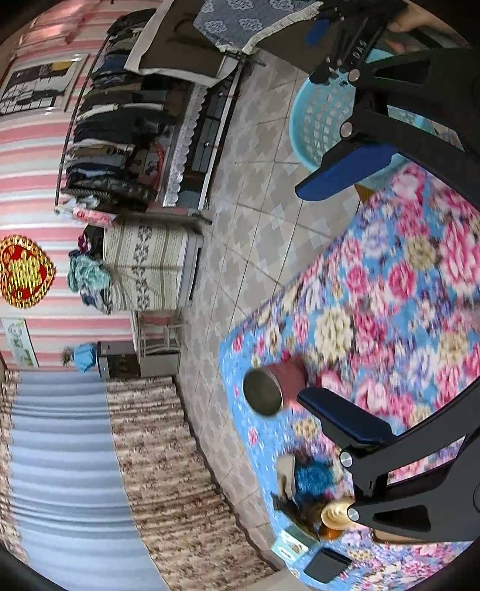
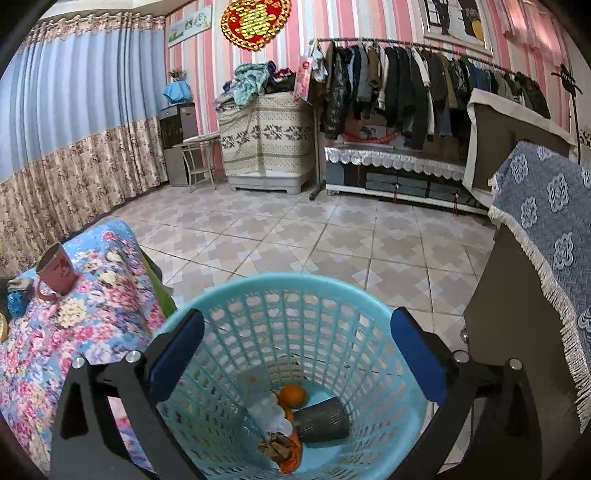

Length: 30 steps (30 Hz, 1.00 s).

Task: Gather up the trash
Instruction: 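Move both open grippers back over the bed toward the remaining items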

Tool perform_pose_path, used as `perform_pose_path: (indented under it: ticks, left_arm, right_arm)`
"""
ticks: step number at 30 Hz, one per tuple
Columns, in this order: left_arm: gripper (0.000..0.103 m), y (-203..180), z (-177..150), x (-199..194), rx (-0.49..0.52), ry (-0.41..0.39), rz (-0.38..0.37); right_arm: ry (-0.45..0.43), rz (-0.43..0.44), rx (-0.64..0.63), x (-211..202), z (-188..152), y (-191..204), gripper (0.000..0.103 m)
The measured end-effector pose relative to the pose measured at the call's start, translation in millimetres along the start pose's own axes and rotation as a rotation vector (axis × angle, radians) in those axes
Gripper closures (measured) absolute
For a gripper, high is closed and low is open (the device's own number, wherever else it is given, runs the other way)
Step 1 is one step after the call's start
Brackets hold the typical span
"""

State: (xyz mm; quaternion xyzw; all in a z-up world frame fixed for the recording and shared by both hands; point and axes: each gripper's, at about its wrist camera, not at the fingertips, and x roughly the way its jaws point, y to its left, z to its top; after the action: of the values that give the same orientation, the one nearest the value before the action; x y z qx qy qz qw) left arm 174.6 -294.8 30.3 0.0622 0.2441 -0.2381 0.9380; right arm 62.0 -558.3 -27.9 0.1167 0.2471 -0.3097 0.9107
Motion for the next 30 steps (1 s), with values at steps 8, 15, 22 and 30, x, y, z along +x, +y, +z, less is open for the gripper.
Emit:
perform_pose_path:
  ticks: [8, 15, 22, 30]
  left_arm:
    - [0.005, 68.2, -10.2, -23.7, -0.019, -0.015, 0.101]
    - [0.005, 144.6, -25.3, -45.4, -0.057, -0.011, 0.207]
    - [0.005, 220.0, -43.4, -62.7, -0.07, 0.004, 0.318]
    - [0.005, 281.9, -67.6, -71.6, -0.121, 0.029, 0.404]
  right_arm:
    - [-0.056, 0.073, -0.075, -27.0, 10.9, 62.4, 0.004]
    - [-0.048, 0.189, -0.086, -38.9, 7.4, 128.8, 0.004]
    - [-0.037, 0.274, -0.131, -50.0, 3.3, 198.3, 0.004]
    - [-0.013, 0.326, -0.192, -55.8, -17.9, 261.4, 0.004]
